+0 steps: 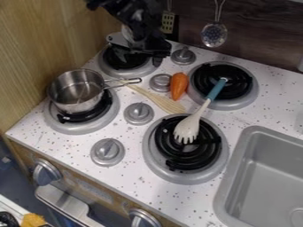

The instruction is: Move to pot from the front left burner to the back left burner

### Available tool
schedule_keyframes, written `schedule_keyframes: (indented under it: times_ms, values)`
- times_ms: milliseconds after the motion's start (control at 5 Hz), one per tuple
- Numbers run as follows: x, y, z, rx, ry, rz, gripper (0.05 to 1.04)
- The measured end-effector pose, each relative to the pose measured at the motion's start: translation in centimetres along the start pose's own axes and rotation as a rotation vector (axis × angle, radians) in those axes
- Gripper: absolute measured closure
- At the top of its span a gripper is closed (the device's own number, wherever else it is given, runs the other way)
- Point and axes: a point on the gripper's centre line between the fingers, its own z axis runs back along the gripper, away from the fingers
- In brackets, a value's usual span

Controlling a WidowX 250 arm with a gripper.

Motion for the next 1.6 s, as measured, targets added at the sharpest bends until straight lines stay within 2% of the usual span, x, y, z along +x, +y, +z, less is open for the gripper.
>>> schedule_keyframes:
  times_ms: [200, 400, 600, 800, 1000, 1200, 1400, 1600]
  values:
    - [-0.2, 0.5, 0.1, 0.053, -0.009, 0.038, 0.083]
    - [0.1, 0.8, 0.9, 0.122, -0.043, 0.047, 0.083]
    - [-0.4, 1.9, 2.0, 0.224, -0.018, 0.141, 0.083]
    - [-0.8, 3.6, 3.5, 0.325, -0.018, 0.26, 0.083]
    - [-2.1, 5.1, 4.5, 0.398, -0.046, 0.379, 0.083]
    - [-3.3, 6.1, 4.8, 0.435, -0.067, 0.464, 0.083]
    - [-4.9, 7.9, 4.8, 0.494, -0.077, 0.558, 0.083]
    - [-6.2, 9.7, 4.7, 0.514, -0.037, 0.668, 0.083]
